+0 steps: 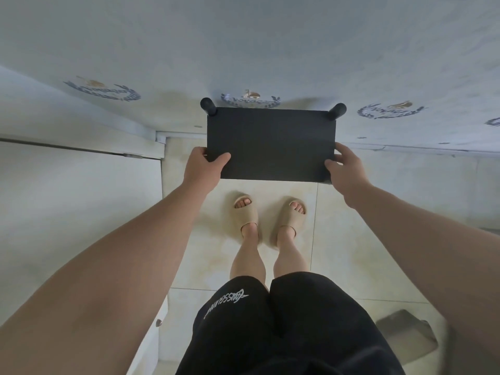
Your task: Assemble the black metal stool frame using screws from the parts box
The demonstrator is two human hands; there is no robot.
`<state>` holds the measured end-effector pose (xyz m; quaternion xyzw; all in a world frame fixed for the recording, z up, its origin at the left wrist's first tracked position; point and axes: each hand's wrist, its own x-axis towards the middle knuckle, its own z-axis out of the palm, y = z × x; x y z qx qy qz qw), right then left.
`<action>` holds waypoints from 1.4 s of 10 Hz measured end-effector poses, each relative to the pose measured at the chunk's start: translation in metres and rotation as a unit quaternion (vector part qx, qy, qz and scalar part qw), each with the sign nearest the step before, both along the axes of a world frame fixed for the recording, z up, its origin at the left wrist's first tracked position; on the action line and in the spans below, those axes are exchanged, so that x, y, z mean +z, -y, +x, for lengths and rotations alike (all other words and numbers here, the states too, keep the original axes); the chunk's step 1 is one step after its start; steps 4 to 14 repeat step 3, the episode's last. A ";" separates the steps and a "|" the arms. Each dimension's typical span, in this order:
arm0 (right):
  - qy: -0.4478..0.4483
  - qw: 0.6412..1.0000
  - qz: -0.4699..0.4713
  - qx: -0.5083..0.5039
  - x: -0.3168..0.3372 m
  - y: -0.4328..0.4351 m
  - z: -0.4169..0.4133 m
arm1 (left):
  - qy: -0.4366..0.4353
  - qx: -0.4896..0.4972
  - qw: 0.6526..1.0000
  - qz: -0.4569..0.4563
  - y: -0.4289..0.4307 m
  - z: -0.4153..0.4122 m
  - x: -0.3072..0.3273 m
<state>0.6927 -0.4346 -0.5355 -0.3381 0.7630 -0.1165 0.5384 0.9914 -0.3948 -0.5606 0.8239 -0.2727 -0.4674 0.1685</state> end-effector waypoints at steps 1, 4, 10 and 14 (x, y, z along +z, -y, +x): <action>0.001 1.000 0.001 0.005 0.009 -0.003 0.004 | -0.004 -0.033 0.999 0.022 0.001 -0.001 0.008; -0.079 0.994 -0.032 0.073 0.058 -0.023 0.018 | 0.128 -0.148 0.981 0.009 -0.010 -0.012 0.065; -0.079 0.994 -0.032 0.073 0.058 -0.023 0.018 | 0.128 -0.148 0.981 0.009 -0.010 -0.012 0.065; -0.079 0.994 -0.032 0.073 0.058 -0.023 0.018 | 0.128 -0.148 0.981 0.009 -0.010 -0.012 0.065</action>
